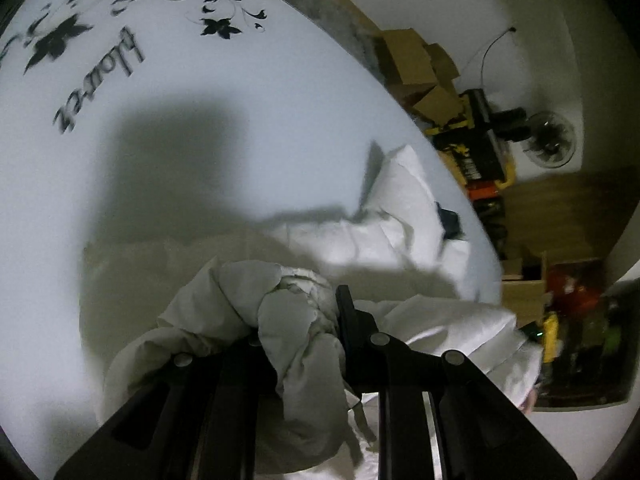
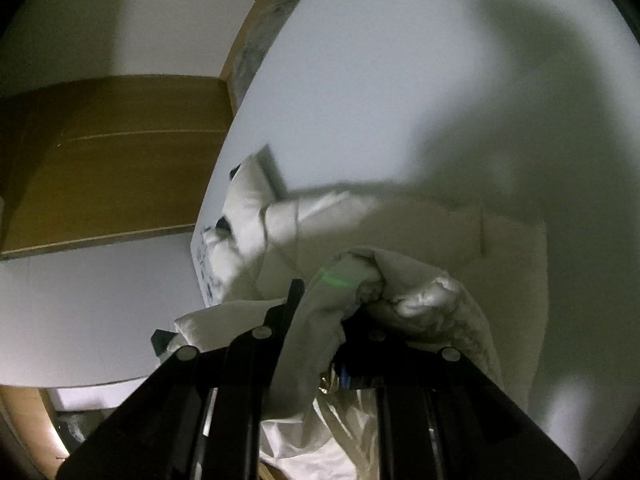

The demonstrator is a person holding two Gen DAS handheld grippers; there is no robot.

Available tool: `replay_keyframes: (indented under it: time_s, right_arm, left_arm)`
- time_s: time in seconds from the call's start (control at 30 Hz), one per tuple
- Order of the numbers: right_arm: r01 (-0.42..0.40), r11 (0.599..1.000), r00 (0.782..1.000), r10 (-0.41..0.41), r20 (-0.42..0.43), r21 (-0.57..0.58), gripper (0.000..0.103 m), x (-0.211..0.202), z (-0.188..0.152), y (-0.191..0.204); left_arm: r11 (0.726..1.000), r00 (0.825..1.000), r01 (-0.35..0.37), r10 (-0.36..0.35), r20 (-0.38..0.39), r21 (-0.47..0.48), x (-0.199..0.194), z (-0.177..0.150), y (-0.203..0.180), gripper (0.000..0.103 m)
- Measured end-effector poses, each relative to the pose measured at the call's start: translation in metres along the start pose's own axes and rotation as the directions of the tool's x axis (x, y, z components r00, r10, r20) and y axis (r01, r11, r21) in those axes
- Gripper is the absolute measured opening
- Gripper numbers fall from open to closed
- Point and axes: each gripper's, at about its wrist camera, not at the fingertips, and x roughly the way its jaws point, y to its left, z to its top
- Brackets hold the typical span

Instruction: Fold large clothes

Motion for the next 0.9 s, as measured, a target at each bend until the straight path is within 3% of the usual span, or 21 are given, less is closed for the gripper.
replay_keyframes:
  time_s: [0.13, 0.2, 0.23, 0.27, 0.3, 0.33, 0.37, 0.47, 0.53, 0.6, 0.63, 0.67, 0.73, 0.77, 0.8, 0.87, 0.9]
  right_arm:
    - [0.007, 1.000, 1.000, -0.007, 0.012, -0.031, 0.020, 0.013, 0.000, -0.002]
    - [-0.047, 0.999, 0.999, 0.047, 0.021, -0.021, 0.032, 0.004, -0.001, -0.003]
    - [-0.083, 0.997, 0.996, 0.083, 0.030, -0.008, 0.052, 0.001, 0.002, -0.004]
    - [-0.128, 0.992, 0.990, 0.128, 0.055, 0.003, 0.076, -0.007, 0.000, -0.003]
    - [-0.157, 0.988, 0.983, 0.156, 0.095, 0.000, 0.084, -0.019, -0.004, 0.001]
    - [-0.153, 0.988, 0.979, 0.154, 0.132, -0.018, 0.086, -0.032, -0.009, 0.008]
    - [-0.153, 0.988, 0.972, 0.157, 0.175, -0.034, 0.086, -0.045, -0.015, 0.015]
    - [-0.141, 0.985, 0.926, 0.166, 0.339, -0.097, 0.086, -0.086, -0.039, 0.039]
    - [-0.075, 0.980, 0.895, 0.148, 0.420, -0.185, 0.086, -0.107, -0.062, 0.064]
    - [0.043, 0.964, 0.858, 0.099, 0.504, -0.262, 0.086, -0.117, -0.090, 0.092]
    - [0.135, 0.940, 0.836, 0.061, 0.546, -0.312, 0.087, -0.116, -0.109, 0.112]
    - [0.220, 0.910, 0.817, 0.025, 0.577, -0.350, 0.087, -0.108, -0.126, 0.130]
    - [0.347, 0.857, 0.778, -0.037, 0.627, -0.380, 0.088, -0.087, -0.149, 0.153]
    - [0.459, 0.803, 0.731, -0.098, 0.675, -0.380, 0.088, -0.062, -0.162, 0.168]
    - [0.504, 0.772, 0.714, -0.121, 0.690, -0.387, 0.088, -0.043, -0.162, 0.174]
    - [0.610, 0.685, 0.689, -0.209, 0.694, -0.400, 0.088, 0.006, -0.160, 0.176]
    - [0.633, 0.662, 0.683, -0.235, 0.691, -0.401, 0.088, 0.022, -0.157, 0.172]
  left_arm:
    - [1.000, 1.000, 0.012, -0.012, -0.009, -0.002, 0.016, 0.003, 0.007, 0.019]
    - [0.996, 0.997, 0.076, -0.077, -0.021, -0.043, 0.008, 0.004, 0.017, 0.022]
    - [0.992, 0.994, 0.107, -0.108, -0.019, -0.061, 0.003, 0.004, 0.023, 0.031]
    - [0.984, 0.987, 0.161, -0.162, -0.006, -0.081, -0.009, 0.002, 0.025, 0.054]
    - [0.973, 0.977, 0.211, -0.212, 0.007, -0.089, -0.022, 0.000, 0.023, 0.072]
    - [0.968, 0.972, 0.236, -0.235, 0.020, -0.085, -0.031, 0.000, 0.021, 0.103]
    - [0.968, 0.968, 0.244, -0.239, 0.075, -0.061, -0.053, -0.002, 0.013, 0.103]
    - [0.988, 0.953, 0.140, -0.154, 0.262, 0.069, -0.113, -0.013, -0.012, 0.103]
    - [0.992, 0.924, 0.026, -0.071, 0.375, 0.122, -0.140, -0.029, -0.030, 0.103]
    - [0.975, 0.864, -0.173, 0.083, 0.496, 0.138, -0.153, -0.050, -0.053, 0.103]
    - [0.953, 0.813, -0.270, 0.150, 0.562, 0.138, -0.151, -0.062, -0.068, 0.103]
    - [0.932, 0.765, -0.339, 0.197, 0.613, 0.124, -0.144, -0.072, -0.080, 0.103]
    - [0.903, 0.702, -0.421, 0.266, 0.661, 0.085, -0.124, -0.087, -0.090, 0.103]
    - [0.892, 0.691, -0.445, 0.283, 0.666, 0.083, -0.105, -0.089, -0.097, 0.103]
    - [0.882, 0.686, -0.462, 0.292, 0.667, 0.088, -0.082, -0.090, -0.104, 0.103]
    - [0.866, 0.701, -0.487, 0.307, 0.644, 0.117, -0.045, -0.085, -0.108, 0.103]
    - [0.853, 0.707, -0.502, 0.313, 0.634, 0.139, -0.030, -0.083, -0.112, 0.103]
